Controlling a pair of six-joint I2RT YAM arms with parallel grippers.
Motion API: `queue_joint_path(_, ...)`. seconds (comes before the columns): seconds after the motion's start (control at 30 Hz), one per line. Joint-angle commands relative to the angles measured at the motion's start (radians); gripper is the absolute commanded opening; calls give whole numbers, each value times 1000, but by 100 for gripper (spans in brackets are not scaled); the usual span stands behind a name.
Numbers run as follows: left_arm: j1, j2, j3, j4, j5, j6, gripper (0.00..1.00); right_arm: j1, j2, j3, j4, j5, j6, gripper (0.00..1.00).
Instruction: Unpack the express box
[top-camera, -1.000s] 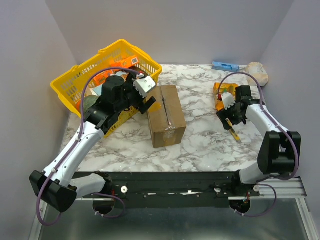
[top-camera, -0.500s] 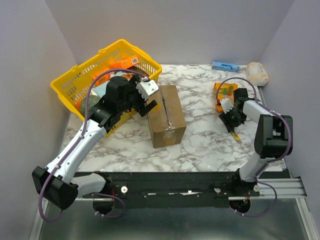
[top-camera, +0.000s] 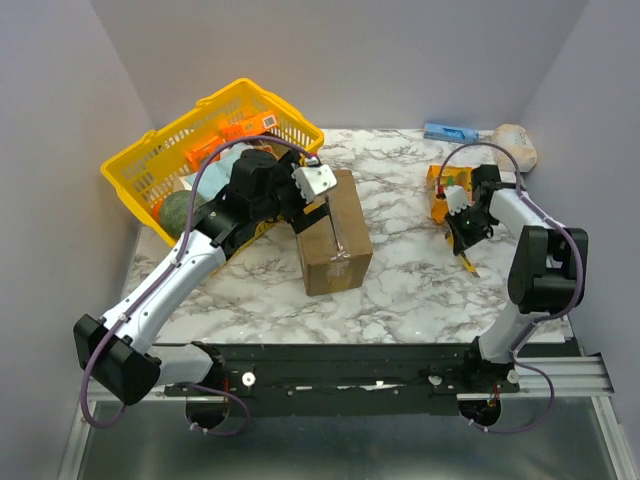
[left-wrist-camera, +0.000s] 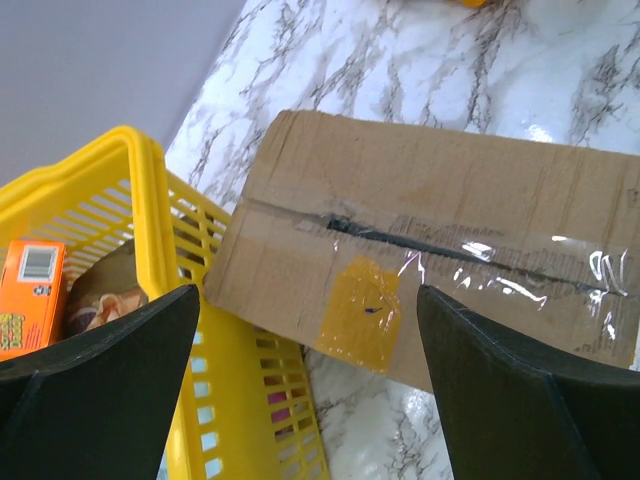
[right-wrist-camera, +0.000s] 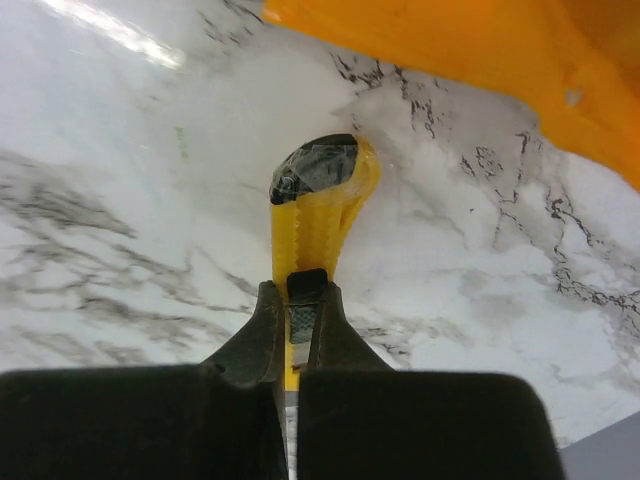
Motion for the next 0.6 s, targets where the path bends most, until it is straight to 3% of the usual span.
queue_joint_path(0.0,-45,30,58,44,8,-7,99,-2,-82,207,-196,-256,134,1)
queue_joint_path(0.2,-99,89,96,180,-18,-150,99,0,-187,422,-152,-455,486,1)
queue_joint_path(0.37,-152,180,197,300,-102,-340,98,21,-304,413,149,-385,943,1)
queue_joint_path(0.43,-181,237,278,303,-108,-369,97,30,-319,415,248,-374,1043,1)
queue_joint_path(0.57,-201,338,397,332,-75,-467,89,63,-300,487,264,-305,1203,1)
